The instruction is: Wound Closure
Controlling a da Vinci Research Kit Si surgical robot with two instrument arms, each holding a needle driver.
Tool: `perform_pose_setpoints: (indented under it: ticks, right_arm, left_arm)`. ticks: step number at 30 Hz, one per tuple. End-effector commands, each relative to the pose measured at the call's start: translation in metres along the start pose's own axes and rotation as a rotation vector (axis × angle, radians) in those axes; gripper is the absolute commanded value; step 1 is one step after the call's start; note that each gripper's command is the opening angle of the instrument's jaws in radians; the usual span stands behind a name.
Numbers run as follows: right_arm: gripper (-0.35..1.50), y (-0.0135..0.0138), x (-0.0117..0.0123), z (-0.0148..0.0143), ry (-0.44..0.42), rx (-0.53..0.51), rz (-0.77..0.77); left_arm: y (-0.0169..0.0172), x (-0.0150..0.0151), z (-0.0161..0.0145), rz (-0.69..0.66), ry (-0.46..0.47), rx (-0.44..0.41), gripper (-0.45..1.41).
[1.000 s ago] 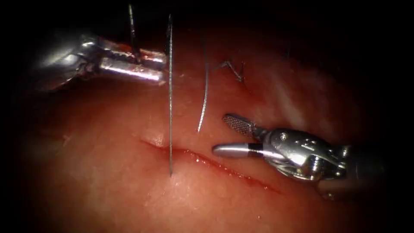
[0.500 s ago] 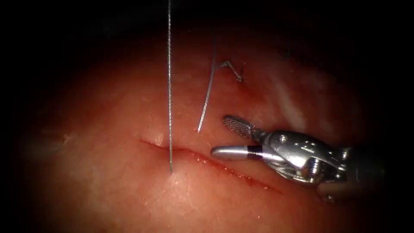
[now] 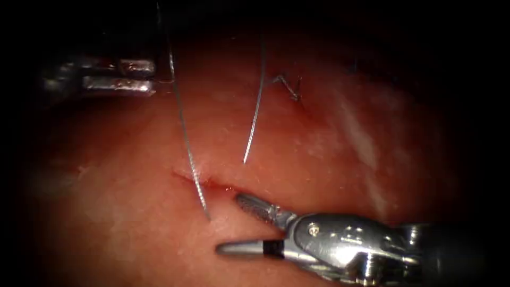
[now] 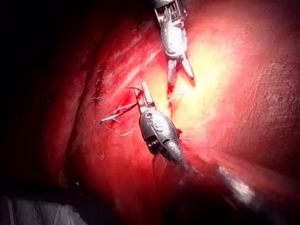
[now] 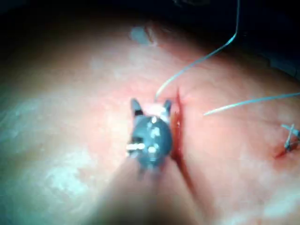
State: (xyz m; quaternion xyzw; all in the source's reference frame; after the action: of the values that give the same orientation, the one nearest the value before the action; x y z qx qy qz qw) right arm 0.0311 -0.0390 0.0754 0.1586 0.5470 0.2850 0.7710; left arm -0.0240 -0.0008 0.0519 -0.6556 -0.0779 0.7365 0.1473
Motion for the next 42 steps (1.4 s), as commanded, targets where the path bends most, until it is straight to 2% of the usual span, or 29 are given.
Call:
perform_pose_setpoints:
  ticks: [1, 7, 13, 14, 17, 19, 20, 28, 34, 36, 37, 40, 41, 42]
  right_arm:
    - [0.81, 0.0003, -0.0008, 0.0013, 0.002, -0.002, -0.005]
    - [0.76, 0.0007, -0.0043, 0.0039, -0.021, -0.004, -0.040]
    - [0.69, 0.0008, -0.0037, 0.0044, -0.020, -0.005, -0.035]
    - [0.54, 0.0004, -0.0036, 0.0049, -0.024, 0.005, -0.036]
    - [0.29, 0.0003, -0.0038, 0.0051, -0.050, 0.015, -0.039]
    - [-0.05, 0.0003, -0.0039, 0.0049, -0.072, 0.031, -0.041]
    - [-0.35, 0.0003, -0.0040, 0.0047, -0.085, 0.047, -0.042]
    - [-0.35, -0.0004, -0.0040, 0.0034, -0.111, 0.126, -0.042]
    - [-0.35, -0.0029, -0.0014, -0.0023, -0.092, 0.122, -0.024]
    - [-0.35, -0.0034, -0.0010, -0.0030, -0.084, 0.124, -0.021]
    - [-0.35, -0.0049, -0.0003, -0.0045, -0.079, 0.135, -0.017]
    - [-0.35, -0.0083, 0.0004, -0.0061, -0.078, 0.154, -0.020]
    - [-0.35, -0.0083, 0.0004, -0.0061, -0.078, 0.154, -0.020]
    - [-0.35, -0.0103, 0.0008, -0.0066, -0.076, 0.170, -0.025]
  left_arm:
    - [-0.0002, -0.0006, 0.0005, -0.002, 0.000, 0.001, -0.45]
    - [0.0003, -0.0002, 0.0005, -0.004, -0.002, 0.004, -0.45]
    - [0.0006, -0.0002, 0.0006, -0.009, -0.003, 0.004, -0.45]
    - [0.0009, -0.0003, 0.0007, -0.007, -0.001, 0.000, -0.45]
    - [0.0011, 0.0000, 0.0005, -0.009, -0.001, -0.001, -0.45]
    - [0.0012, 0.0003, 0.0003, -0.012, 0.002, -0.005, -0.45]
    - [0.0014, 0.0007, 0.0002, -0.014, 0.004, -0.009, -0.45]
    - [0.0028, 0.0023, 0.0006, -0.022, 0.024, -0.025, -0.45]
    - [0.0053, 0.0027, 0.0011, -0.013, 0.041, -0.052, -0.45]
    - [0.0058, 0.0026, 0.0011, -0.016, 0.042, -0.056, -0.45]
    - [0.0067, 0.0024, 0.0011, -0.016, 0.042, -0.061, -0.45]
    - [0.0088, 0.0021, 0.0011, -0.010, 0.041, -0.068, -0.45]
    - [0.0088, 0.0021, 0.0011, -0.010, 0.041, -0.068, -0.45]
    - [0.0098, 0.0022, 0.0007, -0.006, 0.041, -0.072, -0.45]
